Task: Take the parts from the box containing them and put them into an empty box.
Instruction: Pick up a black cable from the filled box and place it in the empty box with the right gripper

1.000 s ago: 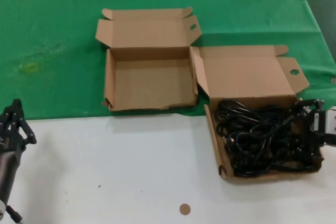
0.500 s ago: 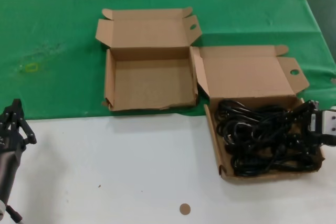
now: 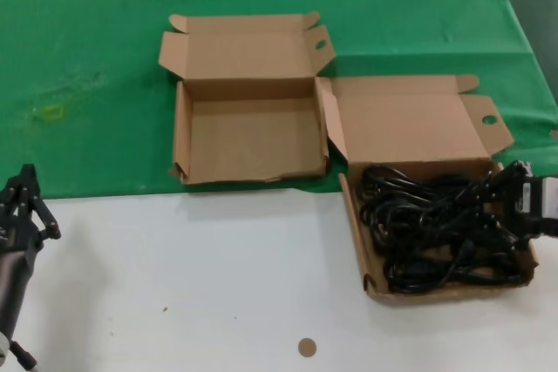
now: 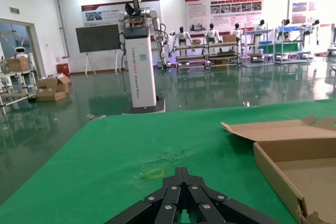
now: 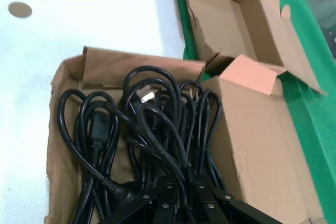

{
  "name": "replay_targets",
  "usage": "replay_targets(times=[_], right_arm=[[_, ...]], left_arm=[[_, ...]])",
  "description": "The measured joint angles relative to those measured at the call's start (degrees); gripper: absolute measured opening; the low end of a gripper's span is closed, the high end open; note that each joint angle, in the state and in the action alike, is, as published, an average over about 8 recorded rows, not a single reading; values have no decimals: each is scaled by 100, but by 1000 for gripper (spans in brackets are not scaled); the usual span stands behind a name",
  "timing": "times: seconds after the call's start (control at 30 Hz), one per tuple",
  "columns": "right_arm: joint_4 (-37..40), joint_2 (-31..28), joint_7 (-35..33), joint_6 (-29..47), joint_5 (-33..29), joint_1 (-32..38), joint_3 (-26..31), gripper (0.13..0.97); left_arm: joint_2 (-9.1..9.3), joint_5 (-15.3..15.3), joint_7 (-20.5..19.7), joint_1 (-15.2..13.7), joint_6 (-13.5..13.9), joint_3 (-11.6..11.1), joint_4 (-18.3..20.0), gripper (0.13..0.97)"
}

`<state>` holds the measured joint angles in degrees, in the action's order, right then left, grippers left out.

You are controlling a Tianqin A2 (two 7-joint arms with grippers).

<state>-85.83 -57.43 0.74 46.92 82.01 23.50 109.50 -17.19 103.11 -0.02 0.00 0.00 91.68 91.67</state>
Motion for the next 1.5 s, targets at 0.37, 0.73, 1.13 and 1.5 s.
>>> replay_targets(times=[0.37,0.73,1.13,1.5], right_arm=[[-507,-196,230,201,69,105,-250,166],[-514,409,363,385,-140,951,-71,165],[360,1811,486,382,-835,2120,571,165],[1589,3046,172,117,-1238,2854,1054,165]], left_arm=[[0,0,0,0,0,0,0,144],[0,0,0,0,0,0,0,144],[0,0,0,0,0,0,0,144],[0,0,0,0,0,0,0,144]])
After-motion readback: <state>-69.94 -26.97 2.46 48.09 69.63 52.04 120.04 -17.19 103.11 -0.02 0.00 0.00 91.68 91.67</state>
